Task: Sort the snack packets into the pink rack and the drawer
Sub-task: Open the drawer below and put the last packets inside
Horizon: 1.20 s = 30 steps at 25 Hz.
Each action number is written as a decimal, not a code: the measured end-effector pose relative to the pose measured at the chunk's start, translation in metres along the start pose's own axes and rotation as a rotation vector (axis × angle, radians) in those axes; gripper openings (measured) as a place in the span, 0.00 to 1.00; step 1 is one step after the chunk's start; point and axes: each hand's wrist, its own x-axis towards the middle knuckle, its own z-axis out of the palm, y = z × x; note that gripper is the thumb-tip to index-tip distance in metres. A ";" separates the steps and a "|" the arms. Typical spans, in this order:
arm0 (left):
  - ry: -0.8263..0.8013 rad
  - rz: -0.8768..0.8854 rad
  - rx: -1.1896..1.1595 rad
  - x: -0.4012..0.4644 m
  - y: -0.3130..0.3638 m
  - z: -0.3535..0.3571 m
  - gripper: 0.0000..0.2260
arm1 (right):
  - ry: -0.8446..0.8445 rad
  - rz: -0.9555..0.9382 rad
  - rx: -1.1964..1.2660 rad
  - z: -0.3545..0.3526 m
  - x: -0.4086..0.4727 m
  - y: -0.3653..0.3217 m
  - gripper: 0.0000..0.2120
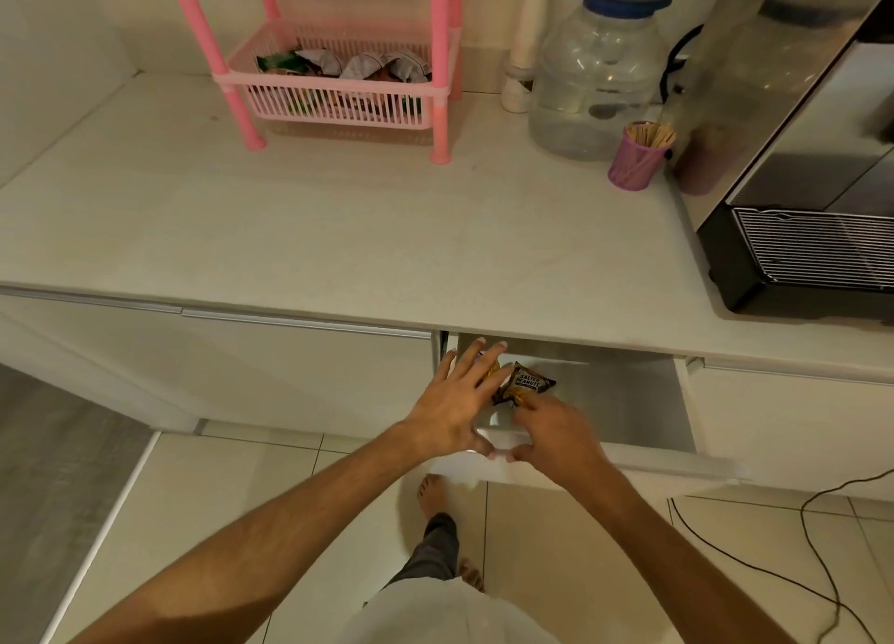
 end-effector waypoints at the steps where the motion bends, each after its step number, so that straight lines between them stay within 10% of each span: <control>1: -0.001 -0.026 0.001 0.003 -0.002 -0.001 0.53 | 0.023 -0.003 -0.049 0.005 -0.002 -0.003 0.22; 9: -0.016 -0.153 0.050 0.033 -0.013 -0.015 0.52 | 0.116 0.048 -0.090 0.030 0.012 -0.010 0.09; 30: -0.041 -0.162 -0.051 0.057 -0.051 -0.011 0.33 | -0.150 0.153 -0.001 0.037 0.080 -0.011 0.37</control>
